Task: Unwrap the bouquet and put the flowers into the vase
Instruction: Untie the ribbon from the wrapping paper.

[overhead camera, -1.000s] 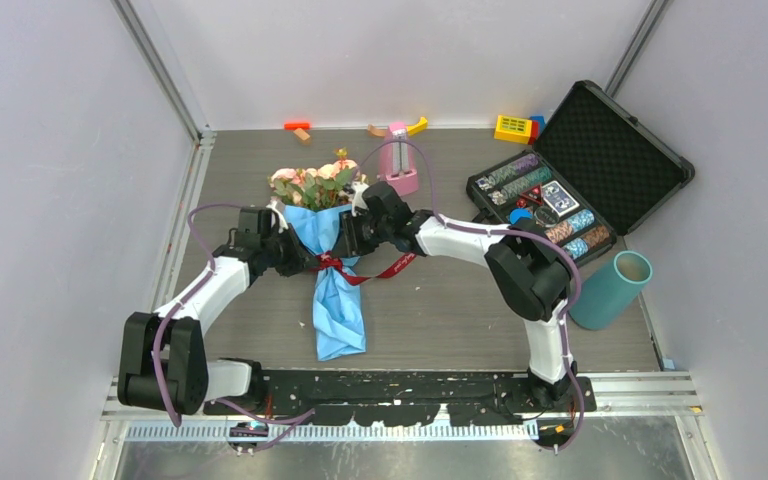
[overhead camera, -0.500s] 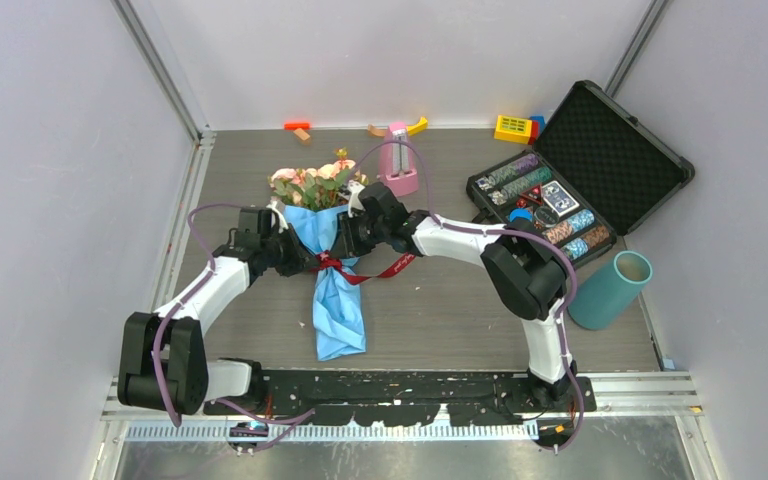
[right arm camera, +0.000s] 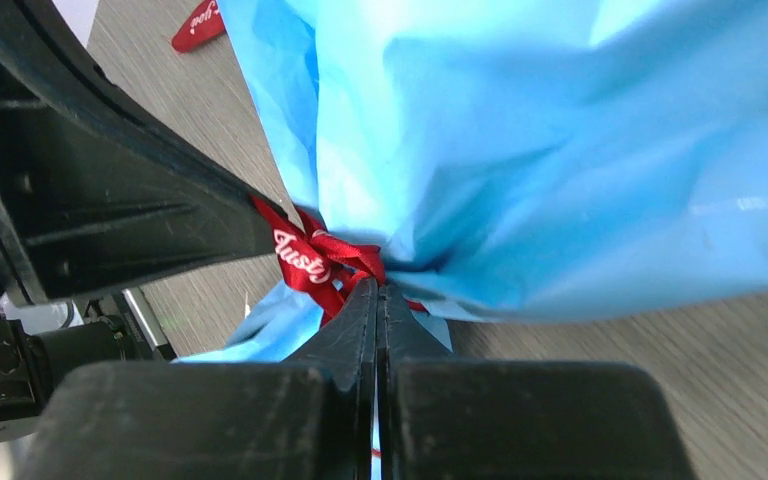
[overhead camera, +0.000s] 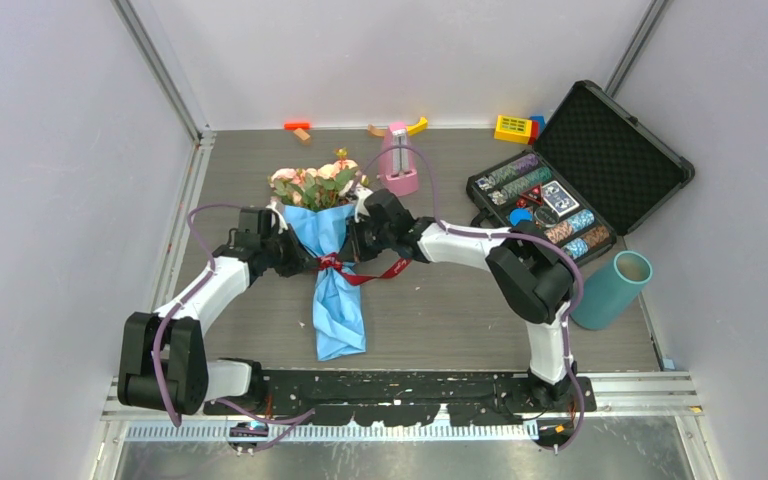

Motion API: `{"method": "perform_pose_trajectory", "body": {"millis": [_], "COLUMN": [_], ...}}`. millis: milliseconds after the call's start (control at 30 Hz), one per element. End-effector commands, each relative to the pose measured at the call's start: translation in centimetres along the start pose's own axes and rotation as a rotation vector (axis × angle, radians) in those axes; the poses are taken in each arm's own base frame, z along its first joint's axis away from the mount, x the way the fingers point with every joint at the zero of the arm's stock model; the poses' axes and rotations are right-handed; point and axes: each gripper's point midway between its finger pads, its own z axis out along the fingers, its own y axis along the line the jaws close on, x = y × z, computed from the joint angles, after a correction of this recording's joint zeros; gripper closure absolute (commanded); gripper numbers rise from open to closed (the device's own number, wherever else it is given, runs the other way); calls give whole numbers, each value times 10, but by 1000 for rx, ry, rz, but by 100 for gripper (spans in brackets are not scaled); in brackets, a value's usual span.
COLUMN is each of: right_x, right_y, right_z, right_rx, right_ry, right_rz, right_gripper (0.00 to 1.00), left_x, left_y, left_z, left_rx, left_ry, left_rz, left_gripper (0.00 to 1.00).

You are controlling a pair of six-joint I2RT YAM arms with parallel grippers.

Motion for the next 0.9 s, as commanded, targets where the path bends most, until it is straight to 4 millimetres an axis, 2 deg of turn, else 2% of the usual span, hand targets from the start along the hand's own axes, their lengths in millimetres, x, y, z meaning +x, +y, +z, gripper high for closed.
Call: {"method": "perform_pose_trajectory", "body": {"millis": [0,233,467,633,767,867], "right_x": [-35,-33,-23,-20,-23,-26], "right_y": [20,10,-2,-2,5,9], "right_z": [-26,-41,-40,-40,-45,-50], "right_rx": [-9,42,83,80,56,53], "right_ry": [-150,-222,-219,-214,-214,-215], "right_rz": [-34,4,44,60,47,30], "right_gripper": [100,100,100,100,94,82], "left_x": [-6,-5,-3,-2,-4,-8], "left_y": [2,7,9,9,4,1], "left_z": [-1,-1,-2,-5,-11,-19], "left_rx": [-14,-31,-36,-39,-31,-34], "left_ry": [-24,-26,-23,-25,-29,-40], "left_rz": [-6,-18,-23,-17,4,23], "left_gripper": [100,100,100,100,97,85]}}
